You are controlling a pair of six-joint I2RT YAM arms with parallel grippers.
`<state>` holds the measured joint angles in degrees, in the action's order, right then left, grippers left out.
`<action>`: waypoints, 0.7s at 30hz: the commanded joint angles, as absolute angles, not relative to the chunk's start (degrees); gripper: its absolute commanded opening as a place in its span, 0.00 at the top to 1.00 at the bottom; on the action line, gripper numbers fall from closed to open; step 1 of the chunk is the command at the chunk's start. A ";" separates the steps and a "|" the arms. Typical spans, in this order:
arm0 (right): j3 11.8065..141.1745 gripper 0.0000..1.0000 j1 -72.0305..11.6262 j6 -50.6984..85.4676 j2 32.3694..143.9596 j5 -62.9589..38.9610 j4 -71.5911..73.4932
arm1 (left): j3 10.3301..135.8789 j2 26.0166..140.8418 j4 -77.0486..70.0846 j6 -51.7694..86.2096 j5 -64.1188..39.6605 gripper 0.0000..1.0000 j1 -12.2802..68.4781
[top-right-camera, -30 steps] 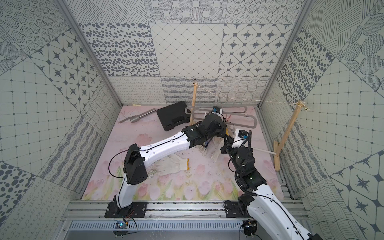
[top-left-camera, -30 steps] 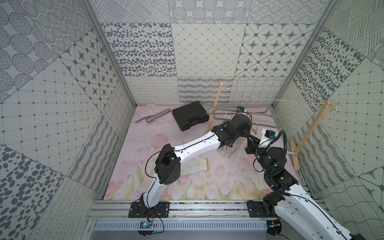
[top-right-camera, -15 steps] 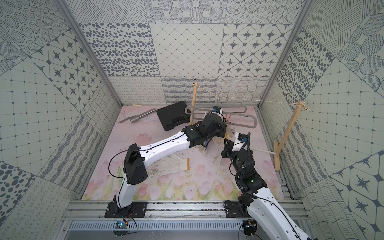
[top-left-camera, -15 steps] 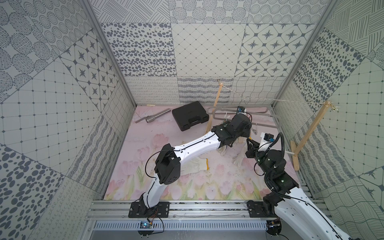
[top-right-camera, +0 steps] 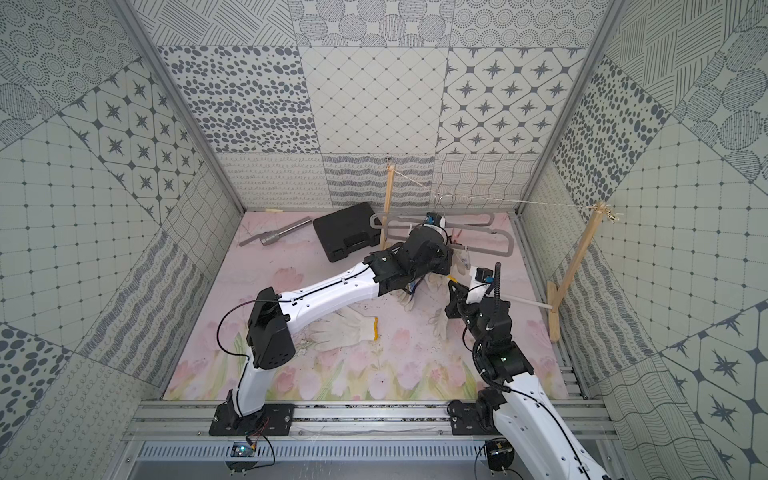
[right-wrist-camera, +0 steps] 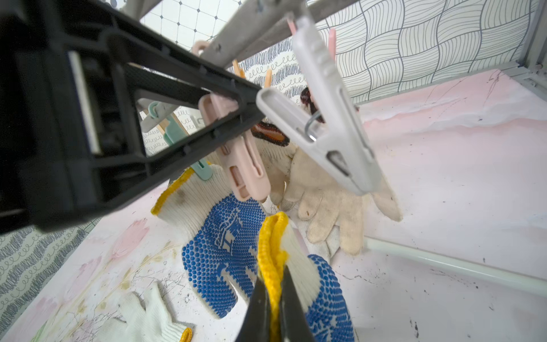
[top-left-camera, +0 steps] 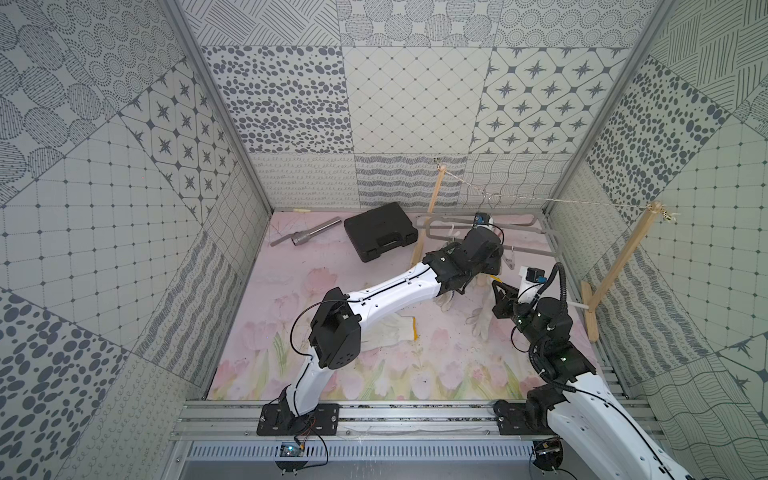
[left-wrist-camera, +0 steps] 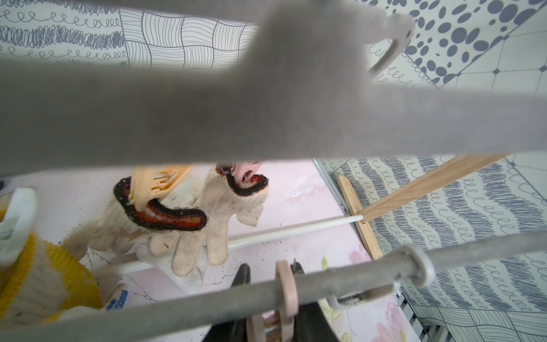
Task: Clip the gloves onto a hanger to dry
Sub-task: Clamp the glove onto the hanger.
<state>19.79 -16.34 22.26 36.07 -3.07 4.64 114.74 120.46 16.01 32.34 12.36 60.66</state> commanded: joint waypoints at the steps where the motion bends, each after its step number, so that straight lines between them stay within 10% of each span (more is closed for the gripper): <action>1: 20.45 1.00 -16.19 22.08 37.91 -4.86 9.74 | 115.49 119.11 15.82 30.89 11.20 1.00 60.29; 21: 29.26 1.00 -20.69 19.39 46.00 5.93 9.81 | 115.38 119.00 16.37 31.38 11.73 1.00 60.24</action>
<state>26.85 -19.92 21.65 45.74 2.00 6.98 114.72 119.98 16.01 32.36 11.88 60.64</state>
